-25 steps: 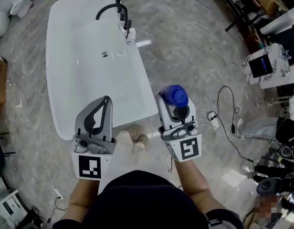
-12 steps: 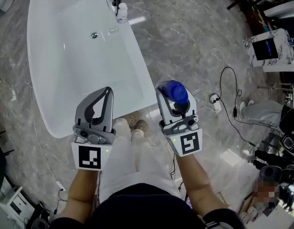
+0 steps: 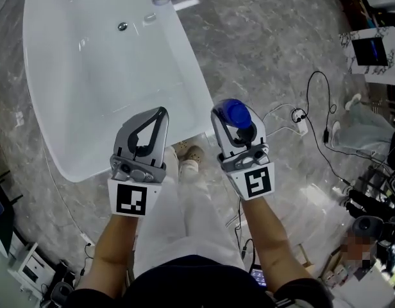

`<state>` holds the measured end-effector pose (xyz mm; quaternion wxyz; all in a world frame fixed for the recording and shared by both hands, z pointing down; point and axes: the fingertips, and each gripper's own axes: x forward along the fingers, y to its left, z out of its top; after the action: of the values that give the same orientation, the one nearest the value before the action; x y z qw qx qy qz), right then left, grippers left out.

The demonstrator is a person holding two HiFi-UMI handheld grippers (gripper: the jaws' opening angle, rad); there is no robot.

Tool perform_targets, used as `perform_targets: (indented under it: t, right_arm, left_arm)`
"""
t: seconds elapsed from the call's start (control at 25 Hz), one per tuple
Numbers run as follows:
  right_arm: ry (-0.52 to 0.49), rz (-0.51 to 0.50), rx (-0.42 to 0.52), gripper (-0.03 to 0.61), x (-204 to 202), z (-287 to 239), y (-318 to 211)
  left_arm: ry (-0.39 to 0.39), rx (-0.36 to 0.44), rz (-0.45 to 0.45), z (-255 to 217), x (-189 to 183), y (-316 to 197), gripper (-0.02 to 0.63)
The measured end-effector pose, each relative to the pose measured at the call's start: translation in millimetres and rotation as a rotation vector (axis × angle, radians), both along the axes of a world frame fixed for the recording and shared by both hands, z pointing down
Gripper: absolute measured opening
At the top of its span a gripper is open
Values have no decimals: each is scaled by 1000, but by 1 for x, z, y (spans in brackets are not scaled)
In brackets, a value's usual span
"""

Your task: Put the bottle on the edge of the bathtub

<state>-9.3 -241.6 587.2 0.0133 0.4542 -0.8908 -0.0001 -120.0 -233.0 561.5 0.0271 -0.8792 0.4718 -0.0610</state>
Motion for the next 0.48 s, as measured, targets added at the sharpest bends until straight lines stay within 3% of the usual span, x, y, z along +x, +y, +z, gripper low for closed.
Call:
perform_targets:
  t: [0.48]
  right_arm:
    - [11,9,-33,155,-5,66,-8]
  left_arm:
    - [28,-35,119,57,27,-6,3]
